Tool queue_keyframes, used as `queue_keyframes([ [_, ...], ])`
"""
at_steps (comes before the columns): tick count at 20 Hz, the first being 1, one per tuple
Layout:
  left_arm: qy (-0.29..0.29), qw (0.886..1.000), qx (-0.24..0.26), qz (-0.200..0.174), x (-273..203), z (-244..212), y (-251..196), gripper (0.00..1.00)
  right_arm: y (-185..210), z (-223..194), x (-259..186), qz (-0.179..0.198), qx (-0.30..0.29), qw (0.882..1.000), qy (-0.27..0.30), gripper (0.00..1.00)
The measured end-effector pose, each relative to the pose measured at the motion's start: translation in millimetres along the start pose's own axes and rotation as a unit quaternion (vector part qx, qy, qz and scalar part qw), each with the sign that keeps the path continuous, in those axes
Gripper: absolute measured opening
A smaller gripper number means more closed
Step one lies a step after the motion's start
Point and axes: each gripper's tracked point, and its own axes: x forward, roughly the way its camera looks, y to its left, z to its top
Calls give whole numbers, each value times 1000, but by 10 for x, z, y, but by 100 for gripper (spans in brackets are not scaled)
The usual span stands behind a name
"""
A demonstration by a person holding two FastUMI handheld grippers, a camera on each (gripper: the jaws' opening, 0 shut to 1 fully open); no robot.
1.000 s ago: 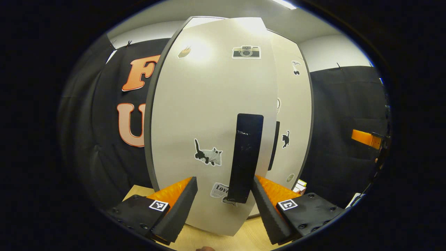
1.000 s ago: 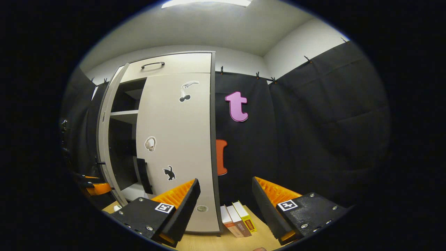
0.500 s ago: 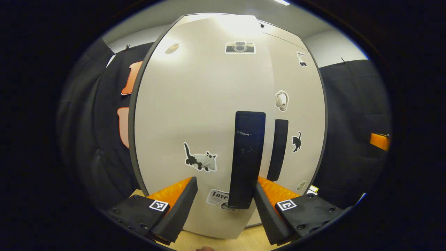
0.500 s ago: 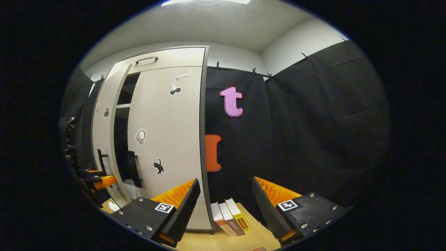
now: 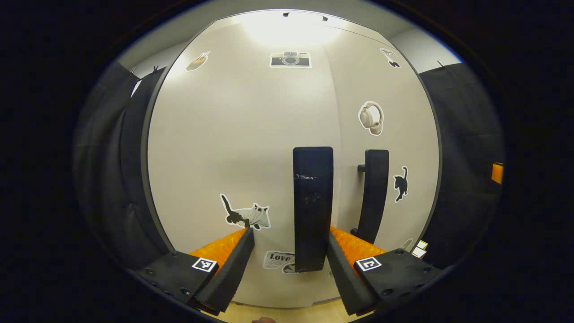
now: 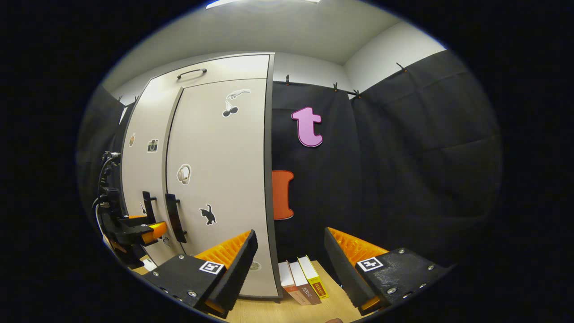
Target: Grab one shoe with the right hand and put it into the shoe cabinet, grab the other shoe with the left hand and put it into the shoe cabinet; then close the right door with the right hand and the left door with the left hand.
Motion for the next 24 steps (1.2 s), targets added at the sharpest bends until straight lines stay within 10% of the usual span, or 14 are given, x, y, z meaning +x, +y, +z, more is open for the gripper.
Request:
queue_keyframes([
  [8,-28,999,16,-10,-758,792,-20,96,330,699,-56,52,-17,998,-34,92],
  [24,-181,975,-18,125,-2799,2418,1655,98,414,1647,-445,77,-12,992,-96,92],
])
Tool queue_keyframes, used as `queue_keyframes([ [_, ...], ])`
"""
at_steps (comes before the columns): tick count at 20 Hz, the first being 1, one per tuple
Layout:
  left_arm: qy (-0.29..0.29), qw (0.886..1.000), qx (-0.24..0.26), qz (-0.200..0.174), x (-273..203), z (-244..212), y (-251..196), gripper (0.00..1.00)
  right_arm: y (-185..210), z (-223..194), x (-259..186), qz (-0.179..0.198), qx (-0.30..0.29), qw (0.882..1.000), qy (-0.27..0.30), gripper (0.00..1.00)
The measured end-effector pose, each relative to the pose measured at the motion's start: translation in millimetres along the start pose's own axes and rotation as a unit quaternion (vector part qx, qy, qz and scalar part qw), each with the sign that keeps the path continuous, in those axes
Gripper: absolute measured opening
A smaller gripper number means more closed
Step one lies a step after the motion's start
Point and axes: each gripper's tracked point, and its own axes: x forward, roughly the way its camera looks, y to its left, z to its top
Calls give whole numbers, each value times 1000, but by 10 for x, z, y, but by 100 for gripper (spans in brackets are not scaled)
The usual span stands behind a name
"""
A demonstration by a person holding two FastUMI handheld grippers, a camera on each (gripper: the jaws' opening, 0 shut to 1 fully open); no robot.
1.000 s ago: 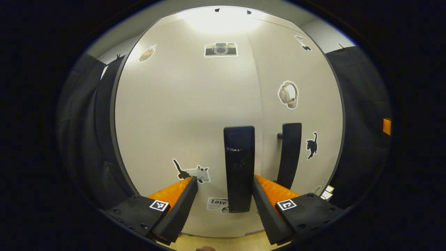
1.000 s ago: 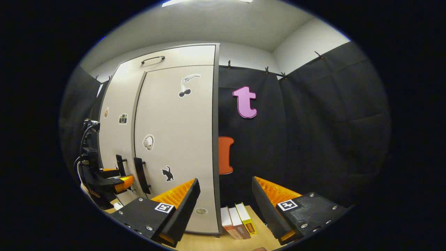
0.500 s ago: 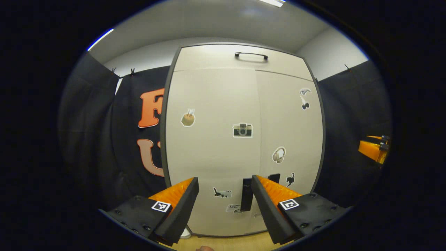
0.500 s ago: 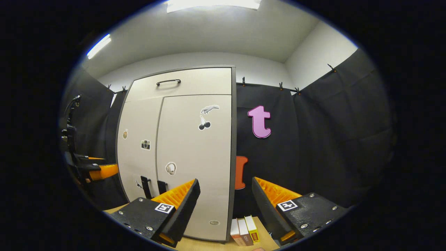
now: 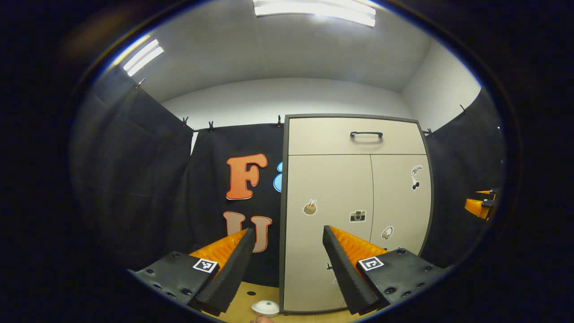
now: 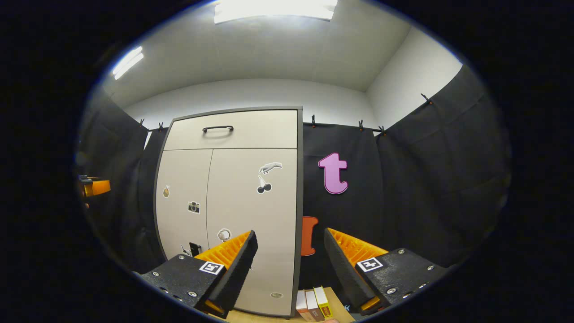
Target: Grab one shoe with the right hand and put it into the shoe cabinet, grab the other shoe with the left hand and put it into the shoe cabinet; then close the right door with the right hand and the left door with the left hand.
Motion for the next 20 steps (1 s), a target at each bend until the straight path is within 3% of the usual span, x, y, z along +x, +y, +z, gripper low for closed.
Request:
queue_keyframes([
  [4,-29,999,-7,25,-228,298,261,96,0,150,-45,3,-10,1000,-13,92],
  [20,3,1000,4,6,-318,51,91,96,107,92,-169,21,-6,1000,-5,92],
])
